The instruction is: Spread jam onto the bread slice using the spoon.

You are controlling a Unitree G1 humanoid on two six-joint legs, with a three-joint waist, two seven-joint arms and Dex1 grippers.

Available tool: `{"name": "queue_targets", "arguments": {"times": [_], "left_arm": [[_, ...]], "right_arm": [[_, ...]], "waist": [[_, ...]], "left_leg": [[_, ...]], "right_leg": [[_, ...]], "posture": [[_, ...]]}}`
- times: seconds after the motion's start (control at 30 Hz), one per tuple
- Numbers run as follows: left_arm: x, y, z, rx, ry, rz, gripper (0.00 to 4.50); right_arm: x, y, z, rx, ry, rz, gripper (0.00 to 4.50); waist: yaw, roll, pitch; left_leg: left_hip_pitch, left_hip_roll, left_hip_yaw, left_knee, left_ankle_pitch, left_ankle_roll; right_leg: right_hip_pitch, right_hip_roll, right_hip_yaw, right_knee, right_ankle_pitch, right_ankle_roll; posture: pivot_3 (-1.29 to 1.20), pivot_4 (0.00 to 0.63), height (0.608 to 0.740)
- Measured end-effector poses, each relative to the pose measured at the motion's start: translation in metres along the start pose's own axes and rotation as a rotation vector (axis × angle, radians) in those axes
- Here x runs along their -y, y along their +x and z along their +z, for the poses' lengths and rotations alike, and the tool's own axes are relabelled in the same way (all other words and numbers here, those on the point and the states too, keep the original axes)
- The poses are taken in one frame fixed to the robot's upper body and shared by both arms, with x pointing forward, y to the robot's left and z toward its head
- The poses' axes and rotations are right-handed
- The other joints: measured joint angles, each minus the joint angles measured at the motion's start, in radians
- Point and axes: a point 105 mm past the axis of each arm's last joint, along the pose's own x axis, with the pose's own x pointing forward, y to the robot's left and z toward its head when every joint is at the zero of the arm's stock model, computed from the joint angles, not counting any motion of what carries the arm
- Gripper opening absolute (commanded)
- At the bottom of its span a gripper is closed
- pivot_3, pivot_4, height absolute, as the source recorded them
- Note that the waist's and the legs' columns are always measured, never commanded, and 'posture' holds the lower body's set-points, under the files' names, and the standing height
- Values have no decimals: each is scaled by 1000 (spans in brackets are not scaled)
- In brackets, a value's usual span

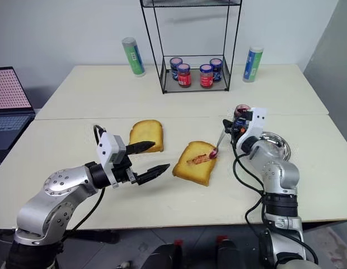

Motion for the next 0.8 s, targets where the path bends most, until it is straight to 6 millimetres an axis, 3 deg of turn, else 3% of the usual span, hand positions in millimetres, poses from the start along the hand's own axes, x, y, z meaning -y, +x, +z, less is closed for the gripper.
{"name": "queue_targets", "arguments": {"times": [0.17, 0.23, 0.3, 0.4, 0.6, 0.8], "left_arm": [[1, 13, 18, 19, 65, -85, 4500], [0, 17, 25, -7, 98, -141, 4500], [5, 23, 32, -34, 123, -226, 4500], [17, 49, 44, -35, 155, -396, 4500], [26, 95, 43, -40, 199, -558, 4500], [30, 133, 43, -19, 237, -596, 4500]], "right_arm": [[-32, -14, 36, 77, 208, 151, 4], [-33, -27, 53, 121, 211, 155, 4], [-23, -40, 68, 170, 183, 97, 4], [10, -65, 78, 231, 129, -82, 4], [61, -99, 71, 292, 90, -343, 4], [102, -110, 62, 346, 122, -485, 4]], "waist": [[0, 0, 0], [4, 0, 0], [6, 0, 0], [11, -1, 1], [-15, -1, 1], [-18, -1, 1]], "left_leg": [[-1, 0, -1, 0, 0, 0], [-1, -1, -1, 1, 0, 0], [-1, -2, 0, 1, 0, 0], [-2, -3, 2, 1, 0, 0], [-1, -1, 4, 0, 0, 1], [-1, -1, 5, 1, 0, 1]], "right_leg": [[0, 0, 0, 0, 0, 0], [0, 0, -1, 0, 0, 0], [1, -1, -1, -1, 0, 0], [3, -1, -3, -2, 0, 0], [0, 0, 0, 0, 0, 0], [1, 0, 0, 0, 0, 0]], "posture": [[0, 150, 740], [0, 150, 740], [0, 150, 740], [0, 150, 740], [0, 150, 740], [0, 150, 740]]}}
